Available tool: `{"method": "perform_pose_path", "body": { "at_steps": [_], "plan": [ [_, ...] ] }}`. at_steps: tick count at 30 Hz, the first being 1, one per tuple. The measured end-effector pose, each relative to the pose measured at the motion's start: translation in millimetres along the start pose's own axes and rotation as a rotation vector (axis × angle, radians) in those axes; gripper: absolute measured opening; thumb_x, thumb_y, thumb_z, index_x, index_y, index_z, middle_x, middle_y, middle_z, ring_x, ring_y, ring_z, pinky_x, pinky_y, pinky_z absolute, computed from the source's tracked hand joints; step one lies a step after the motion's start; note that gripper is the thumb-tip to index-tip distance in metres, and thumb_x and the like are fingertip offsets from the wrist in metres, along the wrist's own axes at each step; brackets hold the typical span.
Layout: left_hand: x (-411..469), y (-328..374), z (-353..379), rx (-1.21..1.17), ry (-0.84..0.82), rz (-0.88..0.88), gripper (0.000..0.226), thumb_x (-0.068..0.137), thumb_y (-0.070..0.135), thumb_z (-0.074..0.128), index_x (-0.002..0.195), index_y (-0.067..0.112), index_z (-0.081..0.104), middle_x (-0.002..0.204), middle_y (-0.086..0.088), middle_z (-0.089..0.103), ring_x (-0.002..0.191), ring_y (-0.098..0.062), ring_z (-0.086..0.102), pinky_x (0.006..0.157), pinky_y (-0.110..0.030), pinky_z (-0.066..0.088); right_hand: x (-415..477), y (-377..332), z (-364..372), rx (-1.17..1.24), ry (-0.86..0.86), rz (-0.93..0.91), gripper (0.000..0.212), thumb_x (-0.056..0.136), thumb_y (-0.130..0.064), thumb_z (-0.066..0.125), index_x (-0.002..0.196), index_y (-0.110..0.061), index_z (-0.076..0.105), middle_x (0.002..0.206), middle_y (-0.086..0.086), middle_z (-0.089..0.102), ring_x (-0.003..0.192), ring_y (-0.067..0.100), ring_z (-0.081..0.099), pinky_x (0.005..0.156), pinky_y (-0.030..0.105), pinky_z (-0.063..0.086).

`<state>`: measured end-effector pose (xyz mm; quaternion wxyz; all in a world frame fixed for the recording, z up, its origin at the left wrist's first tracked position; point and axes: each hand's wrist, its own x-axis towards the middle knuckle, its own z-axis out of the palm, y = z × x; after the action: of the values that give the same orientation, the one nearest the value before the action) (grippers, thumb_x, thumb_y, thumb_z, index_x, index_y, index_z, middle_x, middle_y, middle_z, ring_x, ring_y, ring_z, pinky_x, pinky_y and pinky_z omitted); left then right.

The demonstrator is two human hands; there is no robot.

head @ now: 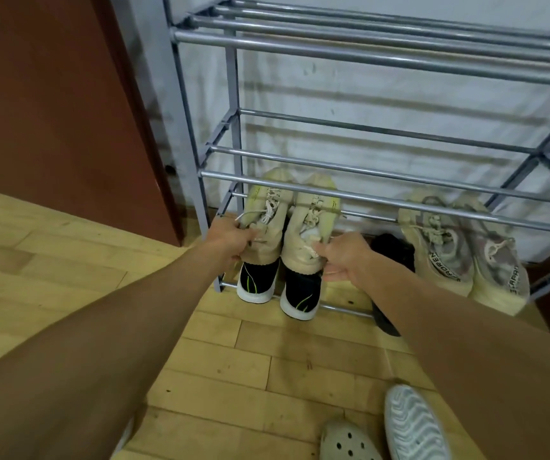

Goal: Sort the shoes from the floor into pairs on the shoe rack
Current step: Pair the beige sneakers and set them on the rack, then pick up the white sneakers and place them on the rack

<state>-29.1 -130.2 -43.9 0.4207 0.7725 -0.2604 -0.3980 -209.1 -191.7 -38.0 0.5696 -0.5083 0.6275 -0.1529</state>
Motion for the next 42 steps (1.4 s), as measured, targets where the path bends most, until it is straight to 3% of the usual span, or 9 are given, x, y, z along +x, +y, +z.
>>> {"method": "perform_pose_path", "body": {
  "at_steps": [10,15,22,28,31,35,37,39,42],
  "plan": [
    [-70,-17,-56,0.039,-0.123,0.003,0.013,0.085,0.023,0.068,0.085,0.011,0.064,0.082,0.0,0.058,0.071,-0.015,0.055,0.061,-0.024,0.049,-73,4,15,0.073,0.044,0.031,0.031,0.09,-0.002,0.058,0.12,0.002,0.055,0.113,0.019,0.06,0.087,0.026,0.059,0.071,0.038,0.056],
    [-123,-59,-112,0.161,-0.128,0.016,0.019,0.087,0.026,0.064,0.102,0.015,0.062,0.104,-0.003,0.06,0.088,-0.019,0.058,0.069,-0.029,0.05,-140,12,62,0.067,-0.026,0.024,0.032,0.093,-0.003,0.051,0.125,0.0,0.051,0.124,0.019,0.056,0.096,0.03,0.059,0.071,0.037,0.056],
    [-189,-153,-183,0.285,-0.086,-0.11,0.041,0.089,0.026,0.061,0.126,0.008,0.057,0.117,-0.011,0.06,0.106,-0.026,0.058,0.082,-0.033,0.048,-204,58,146,-0.137,-0.178,0.016,0.028,0.092,-0.007,0.052,0.118,0.001,0.058,0.098,0.013,0.061,0.076,0.021,0.061,0.063,0.033,0.056],
    [-241,-259,-201,0.372,-0.103,-0.197,0.041,0.092,0.027,0.056,0.13,0.011,0.054,0.132,-0.006,0.053,0.111,-0.02,0.054,0.082,-0.024,0.038,-229,123,190,-0.634,-0.351,-0.227,0.039,0.09,-0.011,0.047,0.128,-0.016,0.055,0.132,0.005,0.055,0.118,0.023,0.054,0.086,0.026,0.045],
    [-246,-294,-206,0.386,-0.105,-0.243,0.033,0.091,0.025,0.054,0.117,0.006,0.062,0.127,-0.011,0.057,0.115,-0.026,0.054,0.088,-0.029,0.042,-227,144,201,-0.732,-0.401,-0.199,0.038,0.091,-0.015,0.05,0.129,-0.017,0.055,0.131,0.005,0.057,0.11,0.02,0.056,0.08,0.023,0.045],
    [-232,-313,-206,0.432,-0.132,-0.263,0.017,0.087,0.022,0.051,0.086,0.007,0.061,0.093,-0.008,0.055,0.086,-0.02,0.05,0.08,-0.034,0.044,-218,152,214,-0.774,-0.451,-0.2,0.038,0.089,-0.016,0.051,0.127,-0.018,0.056,0.129,0.004,0.059,0.111,0.02,0.057,0.078,0.022,0.043],
    [-216,-315,-202,0.467,-0.115,-0.247,0.017,0.085,0.021,0.054,0.094,0.008,0.061,0.092,-0.005,0.054,0.09,-0.023,0.052,0.072,-0.031,0.04,-208,155,218,-0.767,-0.455,-0.2,0.038,0.089,-0.016,0.052,0.127,-0.018,0.056,0.129,0.004,0.059,0.115,0.021,0.056,0.084,0.025,0.043],
    [-196,-315,-195,0.554,-0.065,-0.216,0.047,0.084,0.026,0.063,0.126,0.009,0.052,0.121,-0.009,0.052,0.113,-0.029,0.053,0.085,-0.033,0.042,-198,159,218,-0.78,-0.462,-0.207,0.037,0.091,-0.015,0.052,0.128,-0.017,0.056,0.13,0.004,0.059,0.118,0.021,0.055,0.088,0.027,0.043],
    [-164,-304,-179,0.722,0.008,-0.058,0.068,0.078,0.029,0.069,0.137,0.01,0.04,0.136,-0.012,0.041,0.126,-0.032,0.043,0.098,-0.04,0.039,-183,168,211,-0.787,-0.478,-0.172,0.041,0.093,-0.015,0.052,0.134,-0.015,0.052,0.132,0.004,0.058,0.115,0.02,0.058,0.09,0.028,0.046]
  ]
}}
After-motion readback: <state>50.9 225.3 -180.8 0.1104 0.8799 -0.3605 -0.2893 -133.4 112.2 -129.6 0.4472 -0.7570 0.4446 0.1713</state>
